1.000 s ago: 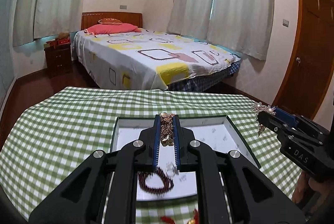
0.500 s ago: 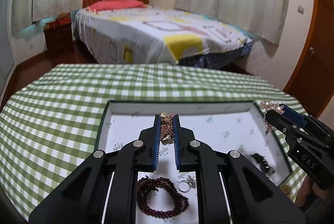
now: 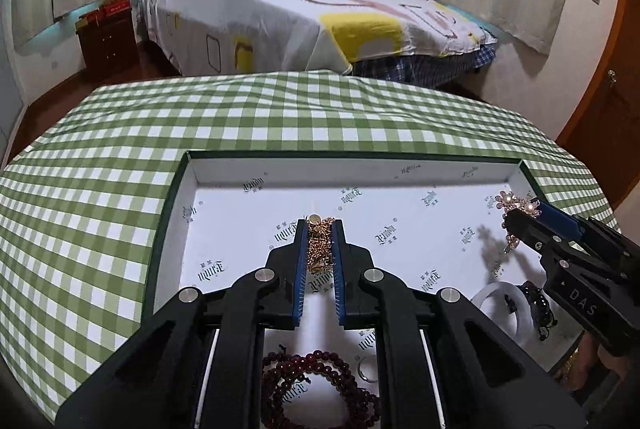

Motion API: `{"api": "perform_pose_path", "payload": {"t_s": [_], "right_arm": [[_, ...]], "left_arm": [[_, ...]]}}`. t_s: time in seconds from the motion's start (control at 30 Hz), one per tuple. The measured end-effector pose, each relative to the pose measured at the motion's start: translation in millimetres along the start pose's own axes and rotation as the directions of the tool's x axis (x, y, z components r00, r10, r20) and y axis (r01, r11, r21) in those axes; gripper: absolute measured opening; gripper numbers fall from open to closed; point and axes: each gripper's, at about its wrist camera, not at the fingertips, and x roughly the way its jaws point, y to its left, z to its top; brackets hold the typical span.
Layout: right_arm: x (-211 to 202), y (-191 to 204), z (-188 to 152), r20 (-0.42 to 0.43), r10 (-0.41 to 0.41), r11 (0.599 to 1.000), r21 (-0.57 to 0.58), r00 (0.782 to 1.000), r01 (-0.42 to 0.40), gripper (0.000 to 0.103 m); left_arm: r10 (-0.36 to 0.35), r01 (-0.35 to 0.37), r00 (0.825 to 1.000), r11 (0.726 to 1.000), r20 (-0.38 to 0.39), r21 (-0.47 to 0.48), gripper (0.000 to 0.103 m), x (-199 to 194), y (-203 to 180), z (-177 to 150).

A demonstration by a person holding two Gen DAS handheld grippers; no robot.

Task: Organize jewelry
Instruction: 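Lift both held brooches and carry them over the green box, then open both grippers to drop the brooches into the box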

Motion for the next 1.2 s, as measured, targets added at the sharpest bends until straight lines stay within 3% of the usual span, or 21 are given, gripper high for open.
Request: {"api": "perform_pose_path", "payload": {"t_s": [0.33, 0.6, 0.73, 0.87, 0.97, 1.2], "right_arm": [[10, 0, 1, -0.069, 0.006, 1.000, 0.000, 0.998, -0.006, 0.037], [10, -2, 2, -0.075, 0.008, 1.000, 0.005, 0.997, -0.008, 0.037], [10, -2, 1, -0.073, 0.008, 1.000, 0.006, 0.997, -0.008, 0.037], [10, -3, 2, -0.070, 0.009, 1.000, 0.007, 0.998, -0.008, 0.044], [8, -3, 3, -0.056, 0.009, 1.000, 0.012, 0.998, -0.009, 0.054], [2, -6, 0, -0.037, 0.005, 1.000, 0.022, 0.999, -0.005, 0.060]], "left_arm": [[0.012, -0.012, 0.997, 1.000, -0.071, -0.003, 0.012, 20, -1, 2], [0.019, -0.019, 0.998, 1.000, -0.058, 0.001, 0.014, 20, -3, 1], [0.021, -0.022, 0.999, 1.000, -0.049, -0.006, 0.032, 19, -2, 1], [0.024, -0.024, 0.999, 1.000, -0.040, 0.003, 0.035, 15, -2, -1], [0.019, -0.019, 1.000, 1.000, -0.023, -0.005, 0.050, 10, 0, 0], [0.002, -0.002, 0.999, 1.000, 0.035, -0.020, 0.063, -10, 4, -2]]}}
